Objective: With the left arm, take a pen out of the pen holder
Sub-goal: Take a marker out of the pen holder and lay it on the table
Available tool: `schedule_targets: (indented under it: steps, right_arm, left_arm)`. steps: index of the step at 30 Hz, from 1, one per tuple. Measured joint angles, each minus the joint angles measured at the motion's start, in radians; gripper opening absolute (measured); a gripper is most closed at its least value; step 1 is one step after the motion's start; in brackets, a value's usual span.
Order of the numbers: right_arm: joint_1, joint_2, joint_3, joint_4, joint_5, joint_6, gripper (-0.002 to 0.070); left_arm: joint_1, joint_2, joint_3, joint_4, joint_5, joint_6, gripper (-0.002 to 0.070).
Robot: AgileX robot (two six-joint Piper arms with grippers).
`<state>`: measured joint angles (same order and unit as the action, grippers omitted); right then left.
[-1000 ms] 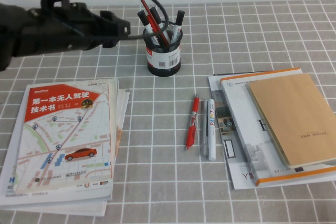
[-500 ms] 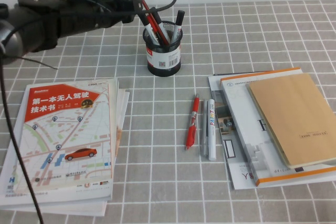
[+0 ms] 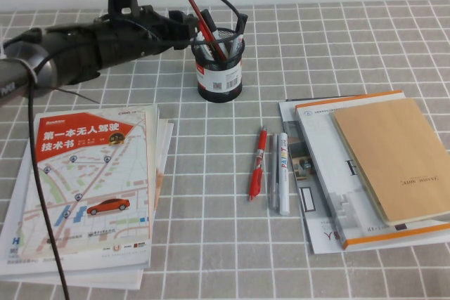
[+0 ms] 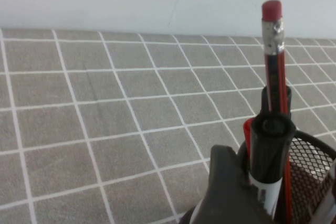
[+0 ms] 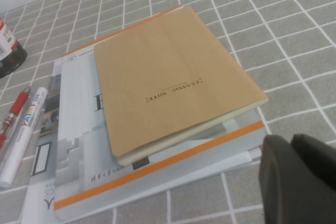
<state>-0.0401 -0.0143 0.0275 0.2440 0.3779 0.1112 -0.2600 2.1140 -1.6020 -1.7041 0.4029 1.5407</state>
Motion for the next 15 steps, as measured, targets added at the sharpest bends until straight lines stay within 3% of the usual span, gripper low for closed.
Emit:
schedule_targets:
  steps: [15]
  right_arm:
    - [0.0,0.0,0.0,0.0,0.0,0.0,-0.0013]
  left_arm:
    - [-0.006,0.076,-0.063,-0.004,0.046,0.044,0.0365]
